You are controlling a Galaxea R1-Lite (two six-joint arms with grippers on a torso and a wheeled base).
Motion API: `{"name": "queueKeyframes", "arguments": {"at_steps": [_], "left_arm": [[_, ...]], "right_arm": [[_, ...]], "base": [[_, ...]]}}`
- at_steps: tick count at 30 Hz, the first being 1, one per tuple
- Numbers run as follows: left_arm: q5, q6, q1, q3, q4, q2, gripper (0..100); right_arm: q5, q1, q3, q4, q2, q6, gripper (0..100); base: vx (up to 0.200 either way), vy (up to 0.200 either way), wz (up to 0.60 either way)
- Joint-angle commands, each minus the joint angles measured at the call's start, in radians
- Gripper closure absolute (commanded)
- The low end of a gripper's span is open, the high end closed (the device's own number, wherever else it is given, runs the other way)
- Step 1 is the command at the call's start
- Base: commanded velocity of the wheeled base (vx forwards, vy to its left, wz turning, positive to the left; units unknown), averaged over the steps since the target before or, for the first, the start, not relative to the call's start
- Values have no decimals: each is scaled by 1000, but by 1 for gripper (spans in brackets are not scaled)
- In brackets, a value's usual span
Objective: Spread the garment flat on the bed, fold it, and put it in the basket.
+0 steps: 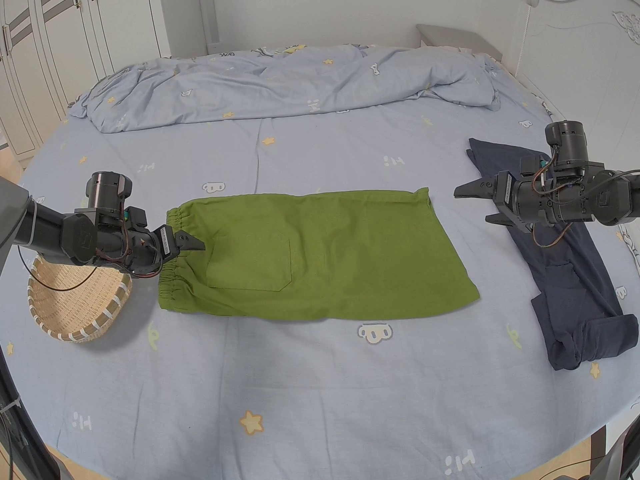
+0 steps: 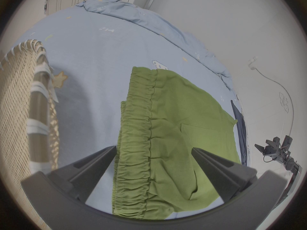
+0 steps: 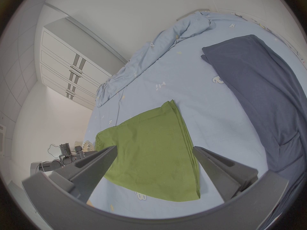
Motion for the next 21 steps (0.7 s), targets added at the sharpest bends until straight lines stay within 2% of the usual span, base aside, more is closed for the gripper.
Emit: {"name": "queueKeyframes", "arguments": {"at_steps": [1,13,16,17,21], "left_arm": [[0,-6,5,-10,-4,24,0],[-23,-41,8,-41,-27,86,0],[-61,-78,11,-65,-27,101,0],[-95,-96,11,-70,-27,103,0],[-142,-106,23,-71,-27,101,0]], "right_arm": [[0,-1,0,0,-1,0,0],[0,-7,2,0,-1,2,0],[0,-21,2,2,-1,2,0],[0,-24,2,0,-1,2,0],[2,-45,0,0,-1,2,0]], "base": [[0,0,0],[0,0,0],[0,0,0],[0,0,0],[0,0,0]]}}
